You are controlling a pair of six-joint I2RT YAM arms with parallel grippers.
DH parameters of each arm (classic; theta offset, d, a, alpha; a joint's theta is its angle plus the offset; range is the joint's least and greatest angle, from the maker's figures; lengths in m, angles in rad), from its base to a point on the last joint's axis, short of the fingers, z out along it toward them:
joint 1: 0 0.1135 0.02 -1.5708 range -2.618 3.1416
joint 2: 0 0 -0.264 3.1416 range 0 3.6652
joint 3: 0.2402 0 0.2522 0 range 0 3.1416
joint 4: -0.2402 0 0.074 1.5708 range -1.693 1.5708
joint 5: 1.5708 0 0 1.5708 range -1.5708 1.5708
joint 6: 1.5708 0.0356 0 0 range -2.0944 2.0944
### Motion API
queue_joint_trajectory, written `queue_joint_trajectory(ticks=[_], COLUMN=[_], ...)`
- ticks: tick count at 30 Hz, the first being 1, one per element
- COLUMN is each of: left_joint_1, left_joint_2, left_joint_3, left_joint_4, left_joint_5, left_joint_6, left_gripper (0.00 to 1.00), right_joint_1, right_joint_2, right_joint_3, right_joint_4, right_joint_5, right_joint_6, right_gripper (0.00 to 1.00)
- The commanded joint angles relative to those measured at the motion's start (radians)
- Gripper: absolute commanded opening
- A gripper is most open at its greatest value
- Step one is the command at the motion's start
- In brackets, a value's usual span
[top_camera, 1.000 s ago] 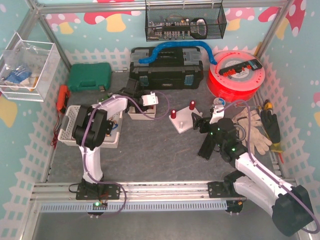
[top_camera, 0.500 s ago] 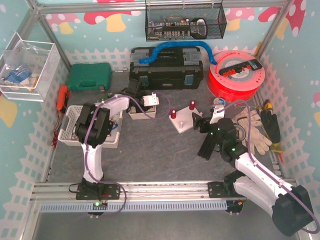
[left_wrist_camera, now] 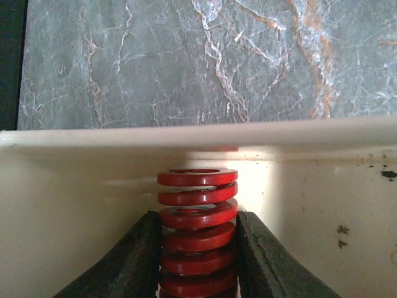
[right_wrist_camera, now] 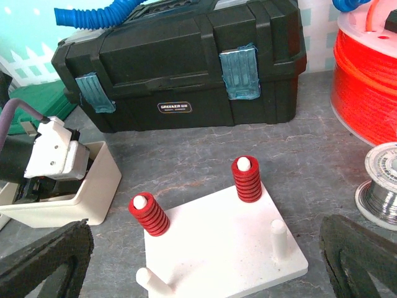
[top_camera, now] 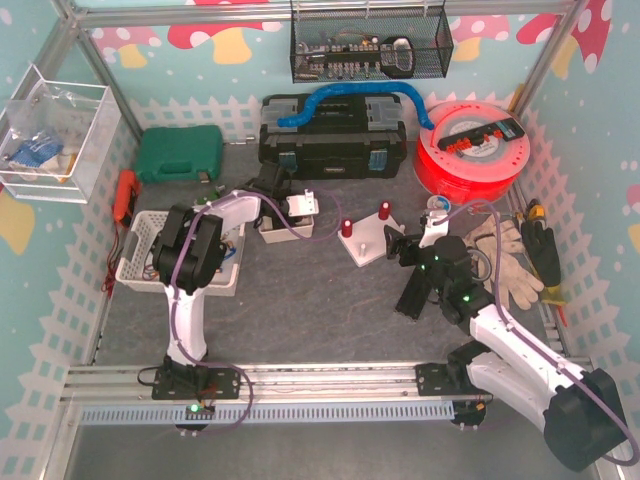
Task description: Install the large spring
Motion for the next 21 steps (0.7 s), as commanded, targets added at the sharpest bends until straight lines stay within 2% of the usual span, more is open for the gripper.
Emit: queue_joint_trajectory(ticks=[1,3,7,13,21], left_joint_1=[-0.009,-0.012,-0.007,0.002,0.003], left_joint_2=[0.070,0.074,0.036,-0.052,-0.167], left_joint_3=[-0.007,-0.013,-0.019,-0.010,-0.052], left_joint_4=[-0.057,-0.054,-0.040,0.004,0.081], left_joint_5=[-0.013,-0.018,-0.004,0.012,0.023], left_joint_6=[0.008,0.010,0.010,0.013,-0.007], left_gripper=[0.33,0.28,0.14,0.01,0.00], right_joint_1=[0.005,0.005,0.005,0.005,0.005], right_joint_2=[-0.002,-0.004,-0.008,-0.012,-0.032], right_joint_3=[-0.007,-0.006,-0.007,-0.005,-0.005], right_joint_4=[0.012,0.009,0.010,0.009,0.002], right_joint_5=[0.026,0.030,0.029,0.028,0.042], right_joint_6=[-0.001,-0.002,-0.001,-0.001,-0.007], right_gripper=[0.99,0.99,0.99,0.99,0.99])
